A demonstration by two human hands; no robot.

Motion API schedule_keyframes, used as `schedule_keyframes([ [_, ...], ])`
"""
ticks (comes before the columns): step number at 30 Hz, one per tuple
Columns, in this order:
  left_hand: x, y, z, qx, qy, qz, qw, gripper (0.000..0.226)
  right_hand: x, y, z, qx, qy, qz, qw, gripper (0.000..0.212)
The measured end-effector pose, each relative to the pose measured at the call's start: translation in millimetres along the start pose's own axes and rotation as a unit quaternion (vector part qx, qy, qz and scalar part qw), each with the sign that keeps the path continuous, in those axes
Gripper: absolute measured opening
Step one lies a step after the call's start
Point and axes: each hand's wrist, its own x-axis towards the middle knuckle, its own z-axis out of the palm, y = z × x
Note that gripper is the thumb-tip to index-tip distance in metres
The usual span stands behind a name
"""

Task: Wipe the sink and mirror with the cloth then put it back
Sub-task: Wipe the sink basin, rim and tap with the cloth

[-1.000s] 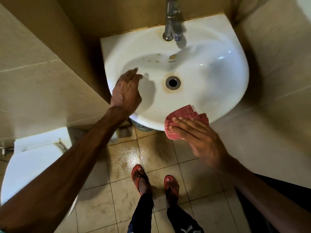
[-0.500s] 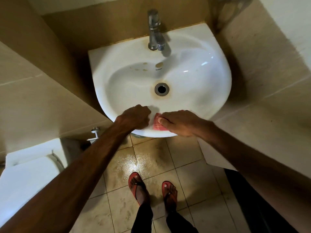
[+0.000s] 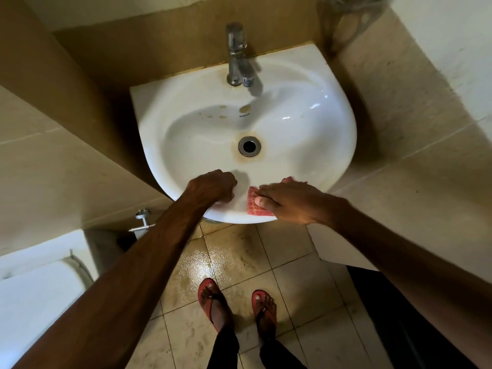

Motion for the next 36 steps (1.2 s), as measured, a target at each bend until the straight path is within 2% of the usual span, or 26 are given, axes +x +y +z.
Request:
schedule_keyframes([
  [5, -2, 5, -7, -0.022, 0.014, -0.017, 1.0, 0.051, 39, -1, -4, -0.015, -0.02, -0.009, 1.0, 0.052],
  [10, -1, 5, -5, -0.022, 0.022, -0.002, 1.0, 0.043, 93, 15, 8, -0.081, 0.013, 0.0, 0.997, 0.068],
  [14, -6, 5, -8, -0.039, 0.034, -0.001, 0.999, 0.045, 119, 19, 5, -0.046, 0.061, 0.026, 0.997, 0.066],
  [17, -9, 4, -10, -0.052, 0.039, 0.007, 0.998, 0.045, 110, 15, 6, -0.04, 0.068, 0.012, 0.997, 0.065],
  [21, -11, 2, -9, -0.058, 0.047, 0.002, 0.997, 0.046, 60, 12, 4, 0.004, 0.024, -0.027, 0.999, 0.057],
  [23, -10, 1, -10, -0.061, 0.042, -0.002, 0.997, 0.05, 36, 12, 0, 0.014, -0.012, -0.013, 1.0, 0.049],
  [26, -7, 3, -11, -0.054, 0.041, 0.0, 0.998, 0.051, 24, 10, -9, 0.014, -0.047, -0.014, 0.999, 0.049],
  [30, -3, 2, -9, -0.048, 0.039, 0.002, 0.998, 0.047, 61, 15, -4, -0.04, 0.005, -0.036, 0.999, 0.058],
  [32, 0, 3, -8, -0.037, 0.037, 0.005, 0.999, 0.044, 92, 23, 3, -0.069, 0.043, -0.019, 0.996, 0.062],
  [36, 3, 3, -9, -0.026, 0.026, 0.0, 0.999, 0.046, 133, 24, -1, -0.049, 0.077, 0.03, 0.995, 0.065],
])
